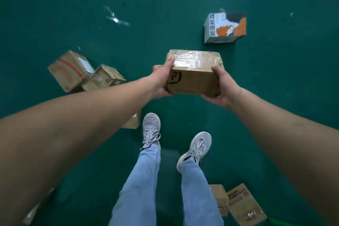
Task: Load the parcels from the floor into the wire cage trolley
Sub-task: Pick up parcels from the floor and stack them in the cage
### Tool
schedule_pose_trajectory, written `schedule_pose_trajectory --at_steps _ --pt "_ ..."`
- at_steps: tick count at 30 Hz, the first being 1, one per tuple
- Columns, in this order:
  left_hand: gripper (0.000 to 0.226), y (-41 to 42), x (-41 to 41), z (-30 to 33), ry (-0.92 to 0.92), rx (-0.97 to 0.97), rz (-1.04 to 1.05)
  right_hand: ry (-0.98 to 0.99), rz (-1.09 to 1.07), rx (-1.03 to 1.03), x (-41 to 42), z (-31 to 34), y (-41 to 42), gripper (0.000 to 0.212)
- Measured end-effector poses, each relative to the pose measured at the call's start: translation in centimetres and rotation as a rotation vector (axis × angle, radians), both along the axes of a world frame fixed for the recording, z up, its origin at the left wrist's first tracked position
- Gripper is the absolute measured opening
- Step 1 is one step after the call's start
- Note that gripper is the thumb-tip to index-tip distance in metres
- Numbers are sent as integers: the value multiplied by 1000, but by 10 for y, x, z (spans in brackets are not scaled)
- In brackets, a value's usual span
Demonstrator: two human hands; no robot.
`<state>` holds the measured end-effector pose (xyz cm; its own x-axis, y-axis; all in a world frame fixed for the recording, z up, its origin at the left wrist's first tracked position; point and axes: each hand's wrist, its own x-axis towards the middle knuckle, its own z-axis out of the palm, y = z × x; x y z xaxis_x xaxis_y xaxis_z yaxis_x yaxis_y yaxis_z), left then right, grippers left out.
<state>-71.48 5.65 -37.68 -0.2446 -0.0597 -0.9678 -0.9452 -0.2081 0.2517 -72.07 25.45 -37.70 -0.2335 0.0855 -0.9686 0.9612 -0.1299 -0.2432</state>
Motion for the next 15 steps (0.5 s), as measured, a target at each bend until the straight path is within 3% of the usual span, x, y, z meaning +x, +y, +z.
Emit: schedule_pose_trajectory --at_steps 1,3,9,15 --pt "61 -3 -6 29 21 0 -24 11 -17 -14 -2 31 0 41" --pt "61 -8 -20 78 42 3 -91 38 -29 -23 -4 87 -1 24" --pt "64 3 -57 262 150 22 -256 154 -188 -12 8 289 10 24" --pt "69 50 -47 410 259 77 -534 271 -421 22 67 436 42 32"
